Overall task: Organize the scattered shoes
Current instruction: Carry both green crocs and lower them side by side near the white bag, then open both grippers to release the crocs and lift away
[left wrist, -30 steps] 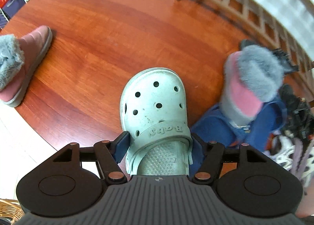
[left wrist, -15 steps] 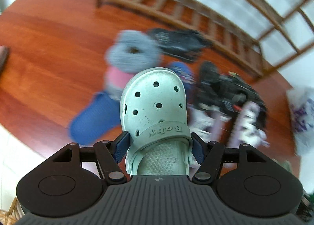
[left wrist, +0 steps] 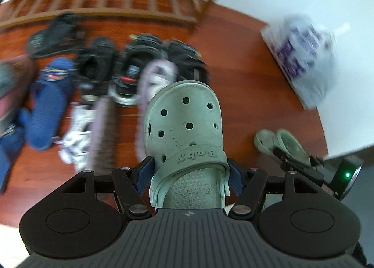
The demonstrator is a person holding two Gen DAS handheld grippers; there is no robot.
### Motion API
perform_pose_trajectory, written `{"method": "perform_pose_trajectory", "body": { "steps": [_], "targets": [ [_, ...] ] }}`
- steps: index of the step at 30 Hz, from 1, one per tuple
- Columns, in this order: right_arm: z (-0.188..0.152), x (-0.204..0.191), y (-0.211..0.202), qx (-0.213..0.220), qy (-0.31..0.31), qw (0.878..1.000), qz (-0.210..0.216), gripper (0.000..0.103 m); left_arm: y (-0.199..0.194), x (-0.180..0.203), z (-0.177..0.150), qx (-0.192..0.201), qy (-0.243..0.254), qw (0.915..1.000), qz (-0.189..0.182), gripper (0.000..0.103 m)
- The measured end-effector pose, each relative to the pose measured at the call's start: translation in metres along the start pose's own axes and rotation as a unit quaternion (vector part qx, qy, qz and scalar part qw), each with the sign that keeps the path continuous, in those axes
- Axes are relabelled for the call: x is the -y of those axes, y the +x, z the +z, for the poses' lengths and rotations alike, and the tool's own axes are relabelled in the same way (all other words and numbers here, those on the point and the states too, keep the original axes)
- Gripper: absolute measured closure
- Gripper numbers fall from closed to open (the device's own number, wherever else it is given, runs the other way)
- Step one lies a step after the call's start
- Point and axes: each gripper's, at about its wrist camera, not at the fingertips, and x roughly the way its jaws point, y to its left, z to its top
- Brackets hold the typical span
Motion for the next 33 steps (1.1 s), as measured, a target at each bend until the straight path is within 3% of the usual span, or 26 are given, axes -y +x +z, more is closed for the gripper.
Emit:
{"method": "perform_pose_trajectory", "body": {
  "steps": [9,15,23,33],
  "targets": [
    [-0.014,0.006,0.002,0.0,-0.009,1.0,0.011,0.026,0.068,0.06,0.014,-0.034,0.045,0.9984,-0.009,0.035],
    [-0.029,0.006,0.013,-0.016,0.0,1.0,0.019,0.026,0.114,0.08,0.014,-0.055,0.053,0.9971,0.01,0.035],
    [-0.032,0.002,0.025,-0.015,-0.012,0.999,0.036,0.026,0.158,0.084,0.009,-0.071,0.011,0.9968,0.035,0.034],
    [-0.032,0.005,0.026,-0.023,-0.038,0.997,0.062,0.026,0.182,0.089,0.002,-0.098,-0.029,0.9938,0.043,0.032]
  ]
}}
